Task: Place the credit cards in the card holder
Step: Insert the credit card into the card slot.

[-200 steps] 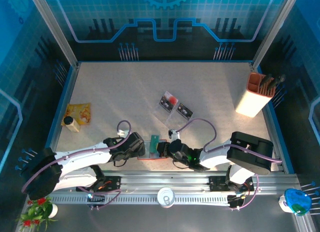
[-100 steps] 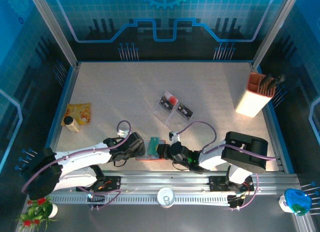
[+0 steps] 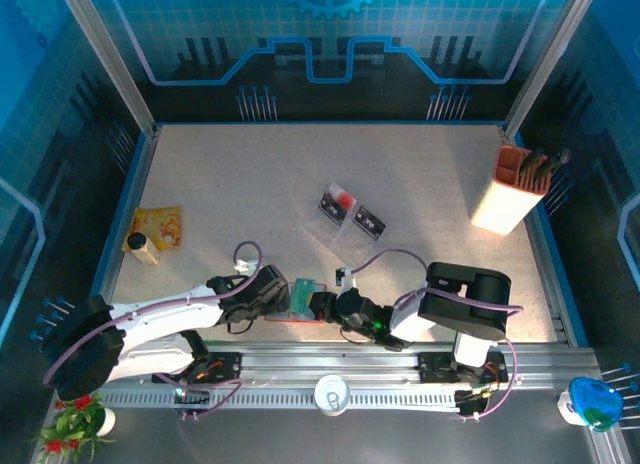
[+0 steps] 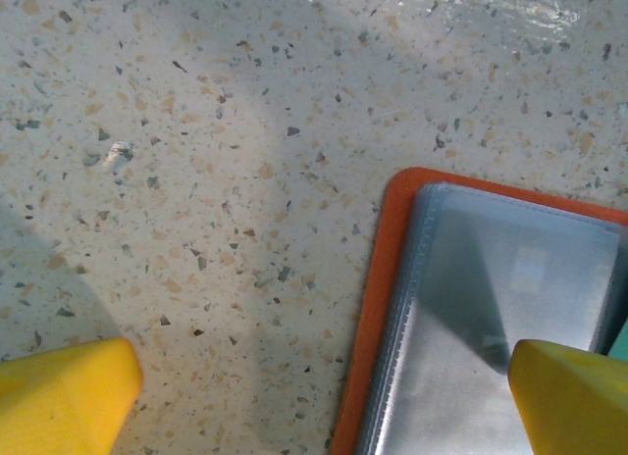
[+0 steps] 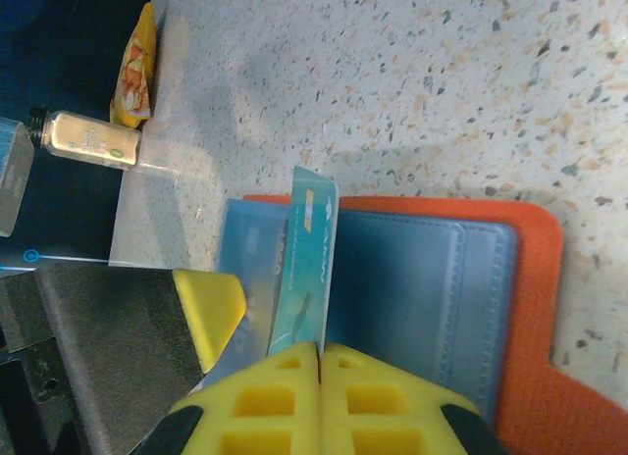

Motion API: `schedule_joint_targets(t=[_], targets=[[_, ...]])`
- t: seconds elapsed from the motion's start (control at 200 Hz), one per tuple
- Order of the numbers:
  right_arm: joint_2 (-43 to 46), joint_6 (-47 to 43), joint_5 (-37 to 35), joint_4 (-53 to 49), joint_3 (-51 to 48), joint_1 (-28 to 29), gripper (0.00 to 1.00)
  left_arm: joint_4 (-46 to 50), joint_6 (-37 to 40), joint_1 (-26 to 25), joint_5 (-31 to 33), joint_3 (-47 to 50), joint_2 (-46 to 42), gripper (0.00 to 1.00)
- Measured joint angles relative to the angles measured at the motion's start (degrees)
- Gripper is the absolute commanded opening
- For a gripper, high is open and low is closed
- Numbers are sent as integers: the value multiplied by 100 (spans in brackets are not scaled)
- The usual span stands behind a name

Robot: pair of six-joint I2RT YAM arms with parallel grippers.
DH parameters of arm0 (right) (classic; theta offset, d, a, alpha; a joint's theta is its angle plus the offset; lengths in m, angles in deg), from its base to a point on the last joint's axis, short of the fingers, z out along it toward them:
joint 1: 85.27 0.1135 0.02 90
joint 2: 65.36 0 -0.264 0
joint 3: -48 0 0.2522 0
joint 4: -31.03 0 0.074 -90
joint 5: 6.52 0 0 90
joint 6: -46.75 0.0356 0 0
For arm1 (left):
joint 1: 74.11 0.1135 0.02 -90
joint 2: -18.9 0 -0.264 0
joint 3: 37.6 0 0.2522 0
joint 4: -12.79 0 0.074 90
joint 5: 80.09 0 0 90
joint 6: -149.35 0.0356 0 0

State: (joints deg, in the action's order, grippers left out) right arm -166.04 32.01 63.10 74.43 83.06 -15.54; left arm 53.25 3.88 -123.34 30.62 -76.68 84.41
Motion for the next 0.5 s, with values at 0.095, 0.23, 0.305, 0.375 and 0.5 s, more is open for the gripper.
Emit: schedule_joint_targets(t=[0.095, 0.23, 0.305, 0.375, 0.5], targets=[[0, 39, 0, 13, 0, 33, 0, 2, -4, 0, 2, 0, 0, 99], [0, 44, 0, -13, 0, 39, 0, 94, -13, 0, 11, -17, -109, 99], [2, 44, 0, -33, 0, 39, 0, 391, -125, 31, 151, -33, -225, 99], [7, 42, 0, -61, 0, 39, 0, 693, -232, 96, 302, -33, -350, 99], [7, 44, 0, -72, 0, 39, 0, 1095, -474, 238, 520, -33, -485, 99]])
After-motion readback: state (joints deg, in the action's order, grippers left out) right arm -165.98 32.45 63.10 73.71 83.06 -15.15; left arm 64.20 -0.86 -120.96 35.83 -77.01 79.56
